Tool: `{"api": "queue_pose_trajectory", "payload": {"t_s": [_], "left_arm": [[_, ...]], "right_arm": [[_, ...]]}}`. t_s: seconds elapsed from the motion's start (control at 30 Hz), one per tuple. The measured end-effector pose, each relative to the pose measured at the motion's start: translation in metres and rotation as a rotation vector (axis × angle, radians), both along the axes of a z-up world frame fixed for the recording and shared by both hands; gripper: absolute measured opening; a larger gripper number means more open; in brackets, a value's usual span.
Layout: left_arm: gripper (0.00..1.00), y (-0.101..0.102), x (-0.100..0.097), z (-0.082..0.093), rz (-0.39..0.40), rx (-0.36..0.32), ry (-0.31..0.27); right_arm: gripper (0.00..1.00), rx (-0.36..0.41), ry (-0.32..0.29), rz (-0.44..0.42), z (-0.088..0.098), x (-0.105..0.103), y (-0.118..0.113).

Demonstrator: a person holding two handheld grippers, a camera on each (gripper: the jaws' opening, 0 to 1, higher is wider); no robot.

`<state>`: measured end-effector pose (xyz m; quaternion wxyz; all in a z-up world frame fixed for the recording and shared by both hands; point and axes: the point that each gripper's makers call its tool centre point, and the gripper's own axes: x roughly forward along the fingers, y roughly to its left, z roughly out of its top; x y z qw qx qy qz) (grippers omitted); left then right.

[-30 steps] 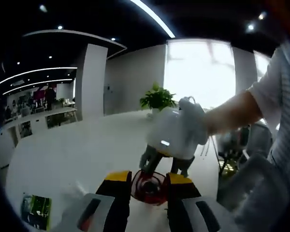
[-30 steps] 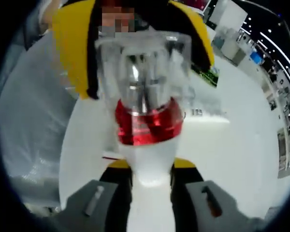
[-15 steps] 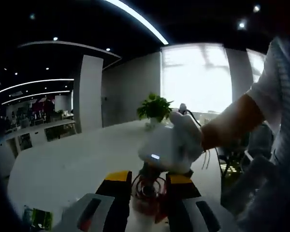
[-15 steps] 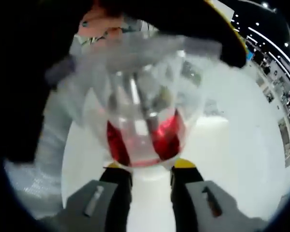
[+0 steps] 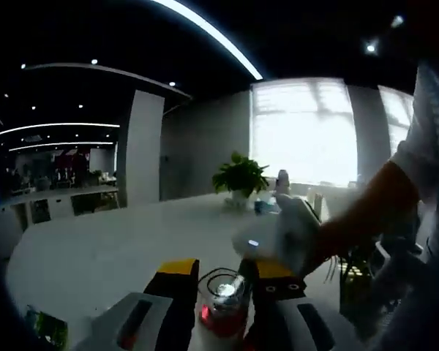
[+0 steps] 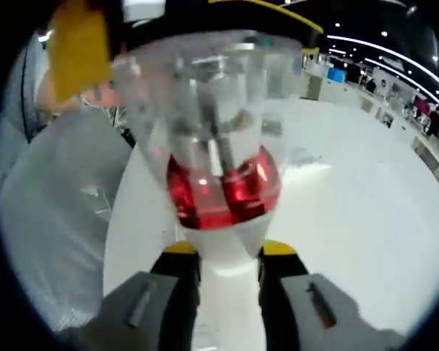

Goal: Arrange the skincare products in the storage area until every visible bottle or jar stands upright without overlapping.

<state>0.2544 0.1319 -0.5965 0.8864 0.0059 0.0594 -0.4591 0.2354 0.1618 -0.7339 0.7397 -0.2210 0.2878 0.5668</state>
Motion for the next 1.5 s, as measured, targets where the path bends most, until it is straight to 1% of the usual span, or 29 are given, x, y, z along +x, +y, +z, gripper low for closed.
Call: {"api": "queue_pose_trajectory", "payload": {"t_s": [0.07,0.13,0.2,0.3,0.4,0.5,0.6,0.83,0.93,0.97,1.1,1.2,1.23,1.37,1.43,1.5], "left_arm": [[0.30,0.001,0.000,0.002,-0.002,-0.036,0.019],[0.30,0.002,0.000,0.002,0.005,-0.037,0.022],[0.32,0.004,-0.001,0.002,0.017,-0.036,0.028],[0.34,0.008,-0.002,0.001,0.030,-0.047,0.048],[0.36,0.017,-0.005,-0.002,0.051,-0.038,0.056],[0.37,0.026,-0.007,-0.006,0.084,-0.065,0.087],[0.38,0.031,-0.008,-0.009,0.089,-0.071,0.096],[0.37,0.028,-0.013,-0.025,0.047,-0.013,0.114],[0.36,0.026,-0.015,-0.035,0.029,0.054,0.102],[0.35,0.026,-0.015,-0.037,0.031,0.060,0.104],[0.33,0.029,-0.013,-0.044,0.038,0.081,0.117],[0.32,0.034,-0.015,-0.055,0.041,0.144,0.116],[0.31,0.035,-0.015,-0.057,0.046,0.149,0.119],[0.30,0.036,-0.014,-0.066,0.058,0.135,0.180],[0.30,0.035,-0.014,-0.070,0.061,0.143,0.185],[0.29,0.037,-0.015,-0.075,0.058,0.194,0.173]], "right_arm": [[0.29,0.006,0.000,-0.024,0.000,0.000,0.000],[0.29,0.016,0.001,-0.050,-0.002,0.001,-0.001],[0.29,0.024,0.016,-0.081,-0.003,0.002,-0.001],[0.29,0.017,0.018,-0.102,-0.007,0.002,-0.001],[0.29,0.004,0.012,-0.119,-0.009,0.002,-0.001],[0.29,-0.001,0.017,-0.153,-0.012,0.002,-0.002],[0.28,0.003,0.026,-0.184,-0.013,0.003,-0.003],[0.29,0.001,0.046,-0.221,-0.014,0.004,-0.004],[0.29,-0.003,0.060,-0.231,-0.014,0.004,-0.004],[0.30,-0.006,0.063,-0.229,-0.014,0.003,-0.004],[0.36,0.004,0.080,-0.204,-0.012,-0.001,-0.002],[0.36,-0.017,0.064,-0.176,-0.007,-0.001,-0.003],[0.36,-0.021,0.061,-0.169,-0.006,-0.001,-0.003],[0.36,-0.010,0.048,-0.145,0.003,0.000,-0.001],[0.36,-0.008,0.048,-0.137,0.003,-0.001,-0.001],[0.36,0.000,0.047,-0.136,0.004,-0.001,-0.002]]}}
